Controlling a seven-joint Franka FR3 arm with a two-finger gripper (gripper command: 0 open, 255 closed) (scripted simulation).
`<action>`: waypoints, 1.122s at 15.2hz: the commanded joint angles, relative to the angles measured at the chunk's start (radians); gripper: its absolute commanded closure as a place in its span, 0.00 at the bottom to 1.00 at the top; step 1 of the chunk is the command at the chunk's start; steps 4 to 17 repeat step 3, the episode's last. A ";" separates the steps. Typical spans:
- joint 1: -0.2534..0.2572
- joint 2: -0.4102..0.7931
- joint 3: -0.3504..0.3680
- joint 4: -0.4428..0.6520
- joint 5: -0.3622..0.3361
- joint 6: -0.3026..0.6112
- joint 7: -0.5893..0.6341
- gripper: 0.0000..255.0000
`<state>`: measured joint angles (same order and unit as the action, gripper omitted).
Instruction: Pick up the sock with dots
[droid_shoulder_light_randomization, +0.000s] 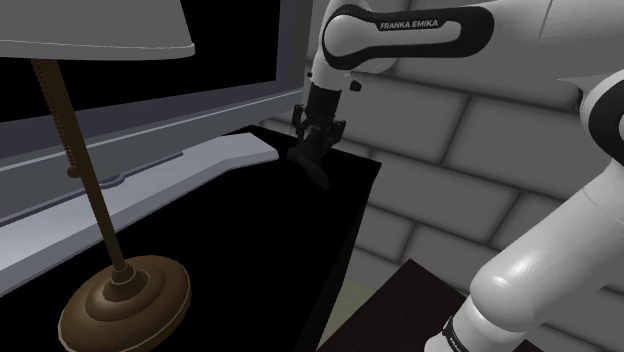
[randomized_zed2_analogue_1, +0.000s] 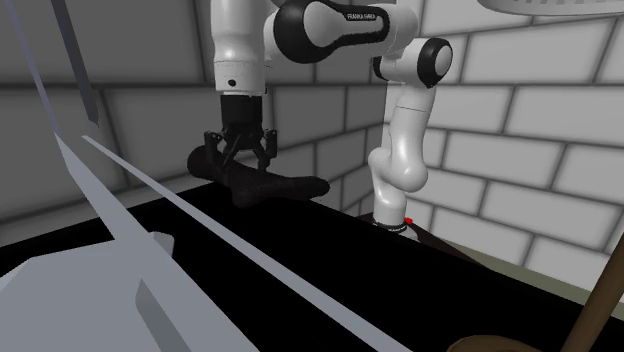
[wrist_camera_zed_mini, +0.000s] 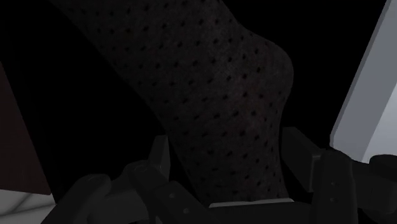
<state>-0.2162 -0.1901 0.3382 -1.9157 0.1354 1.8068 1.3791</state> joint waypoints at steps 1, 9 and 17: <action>-0.001 -0.002 -0.002 0.024 0.000 -0.026 0.000 1.00; -0.001 -0.002 -0.003 0.026 0.000 -0.028 0.000 1.00; -0.001 -0.002 -0.003 0.026 0.000 -0.028 0.000 1.00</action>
